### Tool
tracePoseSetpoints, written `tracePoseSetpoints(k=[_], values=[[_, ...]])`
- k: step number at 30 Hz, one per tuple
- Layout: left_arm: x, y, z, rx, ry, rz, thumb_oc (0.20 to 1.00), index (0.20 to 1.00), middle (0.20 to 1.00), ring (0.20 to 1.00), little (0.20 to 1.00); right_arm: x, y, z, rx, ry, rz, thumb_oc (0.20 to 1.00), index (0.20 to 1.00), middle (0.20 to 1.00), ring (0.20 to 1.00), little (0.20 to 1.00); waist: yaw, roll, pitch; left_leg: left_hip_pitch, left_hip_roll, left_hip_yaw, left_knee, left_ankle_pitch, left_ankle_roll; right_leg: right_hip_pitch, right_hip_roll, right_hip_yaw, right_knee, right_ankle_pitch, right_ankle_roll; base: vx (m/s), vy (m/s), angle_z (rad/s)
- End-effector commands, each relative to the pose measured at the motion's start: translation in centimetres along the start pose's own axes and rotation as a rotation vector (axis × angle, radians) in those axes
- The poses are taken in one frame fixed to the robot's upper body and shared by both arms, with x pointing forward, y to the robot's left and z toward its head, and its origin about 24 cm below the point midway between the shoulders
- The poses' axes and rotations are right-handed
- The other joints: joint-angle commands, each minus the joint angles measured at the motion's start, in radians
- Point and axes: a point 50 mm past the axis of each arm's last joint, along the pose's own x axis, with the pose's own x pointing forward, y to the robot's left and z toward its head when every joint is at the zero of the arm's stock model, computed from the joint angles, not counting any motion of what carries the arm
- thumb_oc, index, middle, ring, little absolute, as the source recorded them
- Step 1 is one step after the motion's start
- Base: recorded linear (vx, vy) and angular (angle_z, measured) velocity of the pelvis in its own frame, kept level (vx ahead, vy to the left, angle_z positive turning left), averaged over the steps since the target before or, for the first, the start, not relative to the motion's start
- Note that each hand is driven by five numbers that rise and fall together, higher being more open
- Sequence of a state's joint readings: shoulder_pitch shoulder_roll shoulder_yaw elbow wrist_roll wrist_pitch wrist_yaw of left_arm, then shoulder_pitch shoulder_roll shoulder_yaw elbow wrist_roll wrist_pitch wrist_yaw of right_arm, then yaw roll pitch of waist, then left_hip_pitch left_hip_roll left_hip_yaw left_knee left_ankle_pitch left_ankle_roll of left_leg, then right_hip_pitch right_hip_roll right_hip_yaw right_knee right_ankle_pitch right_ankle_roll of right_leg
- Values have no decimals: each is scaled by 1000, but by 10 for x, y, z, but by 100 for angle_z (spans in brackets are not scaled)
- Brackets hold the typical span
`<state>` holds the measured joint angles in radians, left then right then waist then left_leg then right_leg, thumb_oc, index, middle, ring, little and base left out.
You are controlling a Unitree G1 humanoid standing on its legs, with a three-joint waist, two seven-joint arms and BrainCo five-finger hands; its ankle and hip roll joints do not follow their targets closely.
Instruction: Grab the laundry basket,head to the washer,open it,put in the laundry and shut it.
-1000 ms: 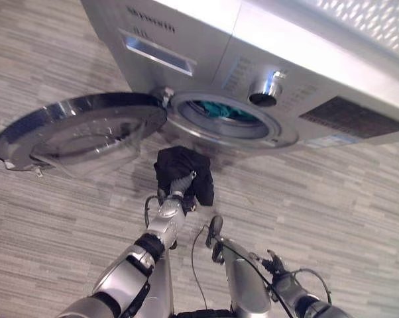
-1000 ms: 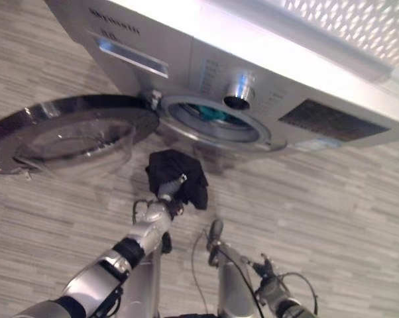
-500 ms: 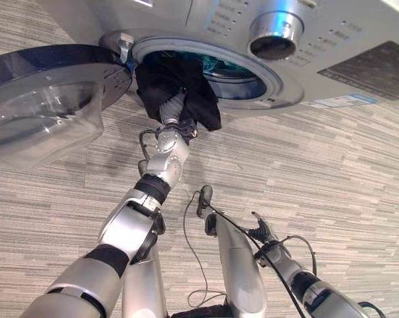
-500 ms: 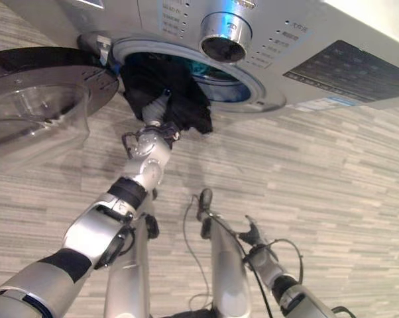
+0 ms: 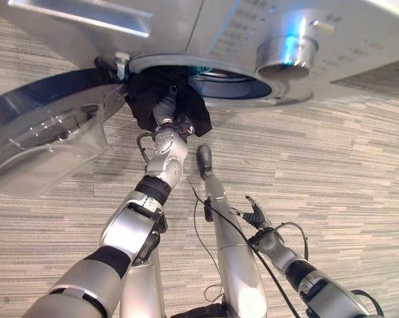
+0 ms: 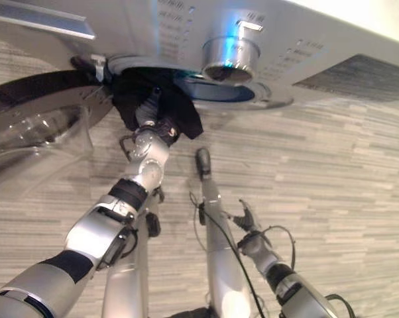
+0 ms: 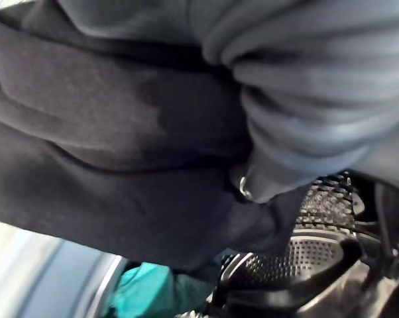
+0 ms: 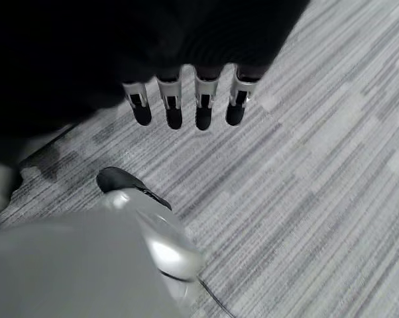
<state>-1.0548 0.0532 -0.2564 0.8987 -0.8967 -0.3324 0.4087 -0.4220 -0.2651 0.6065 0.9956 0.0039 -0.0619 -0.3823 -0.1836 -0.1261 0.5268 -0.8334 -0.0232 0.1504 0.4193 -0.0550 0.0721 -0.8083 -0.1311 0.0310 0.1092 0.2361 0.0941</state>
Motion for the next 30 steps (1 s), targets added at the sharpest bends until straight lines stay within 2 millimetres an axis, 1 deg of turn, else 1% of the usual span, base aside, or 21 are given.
tracePoseSetpoints(k=[1, 2, 3, 6, 8, 9, 10, 11, 14, 17, 19, 20, 21, 22, 23, 24, 25, 26, 27, 28, 30], values=[[-14, -44, -5, -107, -29, -141, 200, 200, 200, 200, 200, -27, 39, -26, 48, 77, 123, 1000, 1000, 1000, 1000, 1000, -27, 56, -7, 106, -85, -75, 25, -163, 6, -16, -79, 9, -19, -85, 68, 86, -95, 17], [-14, -44, -5, -107, -28, -141, 200, 200, 200, 200, 200, -27, 39, -27, 48, 78, 122, 1000, 1000, 1000, 1000, 1000, -27, 58, -7, 106, -85, -76, 26, -163, 7, -15, -79, 8, -19, -85, 68, 110, -130, 29], [-19, -52, -5, -119, -34, -181, 200, 200, 200, 200, 200, -25, 36, -26, 56, 83, 120, 1000, 1000, 1000, 1000, 1000, -31, 63, -7, 106, -86, -79, 42, -171, 8, 13, -83, -15, -25, -59, 70, 93, -123, 27], [-26, -68, -6, -121, -38, -230, 200, 200, 200, 200, 200, -19, 27, -22, 64, 67, 90, 1000, 1000, 1000, 1000, 1000, -32, 66, -7, 89, -79, -92, 45, -170, 10, 9, -76, -29, -12, -57, 60, 81, -152, 15], [-26, -68, -6, -121, -38, -230, 200, 200, 200, 200, 200, -19, 27, -22, 64, 67, 90, 1000, 1000, 1000, 1000, 1000, -32, 66, -7, 89, -79, -92, 45, -170, 10, 9, -76, -29, -12, -57, 60, 41, -60, 15], [-30, -83, -1, -131, -56, -281, 200, 200, 200, 200, 200, -13, 18, -12, 62, 34, 60, 1000, 1000, 1000, 1000, 1000, -39, 60, -7, 54, -68, -90, 48, -171, 8, -17, -63, -37, -11, -54, 53, 56, -74, 10], [-30, -84, -1, -131, -57, -281, 200, 200, 200, 200, 200, -12, 17, -12, 62, 33, 59, 1000, 1000, 1000, 1000, 1000, -39, 61, -7, 52, -67, -90, 49, -171, 8, -18, -62, -37, -11, -55, 53, 68, -110, 7], [-32, -97, 8, -134, -81, -321, 200, 200, 200, 200, 200, -9, 12, -6, 56, 8, 47, 1000, 1000, 1000, 1000, 1000, -41, 56, -7, 31, -62, -93, 43, -171, 6, -38, -54, -39, -16, -51, 50, 18, -56, 4], [-33, -120, 27, -163, -135, -372, 200, 200, 200, 200, 200, -4, 5, 4, 48, -27, 22, 1000, 1000, 1000, 1000, 1000, -52, 46, -7, -7, -53, -94, 35, -170, 2, -73, -43, -45, -25, -46, 49, 26, -66, 4], [-42, -141, 49, -285, -187, -421, 200, 200, 200, 200, 200, -2, 2, 9, 72, -39, 0, 1000, 1000, 1000, 1000, 1000, -63, 42, -7, -38, -46, -94, 32, -172, -3, -103, -31, -46, -39, -39, 50, 18, -37, -2], [-51, -151, 57, -364, -207, -466, 200, 200, 200, 200, 200, -2, -1, 10, 85, -47, -14, 1000, 1000, 1000, 1000, 1000, -66, 41, -7, -57, -41, -91, 42, -176, -4, -118, -26, -48, -44, -38, 50, 2, -11, -2], [-51, -151, 57, -364, -207, -467, 200, 200, 200, 200, 200, -2, -1, 10, 85, -46, -15, 1000, 1000, 1000, 1000, 1000, -65, 42, -7, -60, -40, -91, 45, -177, -4, -120, -26, -48, -43, -38, 49, 0, 0, 0], [-56, -155, 58, -397, -205, -483, 200, 200, 200, 200, 200, -2, -2, 11, 95, -54, -18, 1000, 1000, 1000, 1000, 1000, -66, 41, -7, -75, -33, -88, 61, -181, -5, -132, -21, -47, -37, -42, 47, -4, -54, -6], [-67, -168, 65, -436, -221, -543, 200, 200, 200, 200, 200, -1, -7, 16, 114, -79, -38, 1000, 1000, 1000, 1000, 1000, -71, 41, -7, -117, -18, -82, 104, -193, -6, -168, -10, -44, -19, -51, 42, -2, -54, -8], [-67, -168, 65, -436, -221, -543, 200, 200, 200, 200, 200, -1, -7, 16, 114, -80, -38, 1000, 1000, 1000, 1000, 1000, -71, 42, -7, -118, -18, -83, 105, -193, -6, -169, -10, -45, -19, -51, 42, -12, -59, -14], [-72, -175, 72, -444, -239, -576, 200, 200, 200, 200, 200, -1, -12, 21, 133, -104, -53, 1000, 1000, 1000, 1000, 1000, -76, 42, -7, -143, -12, -84, 133, -203, -6, -193, 0, -39, -6, -57, 37, -17, -48, -19], [-75, -183, 85, -433, -284, -607, 200, 200, 200, 200, 200, 0, -22, 31, 165, -158, -83, 1000, 1000, 1000, 1000, 1000, -87, 42, -8, -198, 4, -85, 180, -222, -9, -243, 16, -41, 21, -67, 30, -21, -70, -29], [-74, -185, 93, -423, -311, -610, 200, 200, 200, 200, 200, 0, -26, 36, 178, -182, -99, 1000, 1000, 1000, 1000, 1000, -93, 39, -10, -216, 11, -85, 193, -230, -10, -262, 22, -43, 29, -71, 28, -8, -80, -29], [-70, -183, 101, -420, -335, -597, 200, 200, 200, 200, 200, -1, -31, 42, 184, -212, -113, 1000, 1000, 1000, 1000, 1000, -97, 44, -20, -247, 21, -88, 217, -240, -13, -292, 32, -43, 41, -77, 26, 4, -94, -20], [-62, -175, 122, -444, -400, -562, 200, 200, 200, 200, 200, -4, -36, 47, 209, -253, -138, 1000, 1000, 1000, 1000, 1000, -103, 43, -26, -287, 36, -90, 270, -253, -13, -331, 49, -47, 77, -92, 19, 16, -98, -13], [-56, -169, 143, -480, -459, -526, 200, 200, 200, 200, 200, -8, -38, 51, 226, -290, -144, 1000, 1000, 1000, 1000, 1000, -107, 48, -35, -345, 57, -102, 338, -272, -14, -380, 72, -55, 130, -112, 10, 21, -87, -19]])
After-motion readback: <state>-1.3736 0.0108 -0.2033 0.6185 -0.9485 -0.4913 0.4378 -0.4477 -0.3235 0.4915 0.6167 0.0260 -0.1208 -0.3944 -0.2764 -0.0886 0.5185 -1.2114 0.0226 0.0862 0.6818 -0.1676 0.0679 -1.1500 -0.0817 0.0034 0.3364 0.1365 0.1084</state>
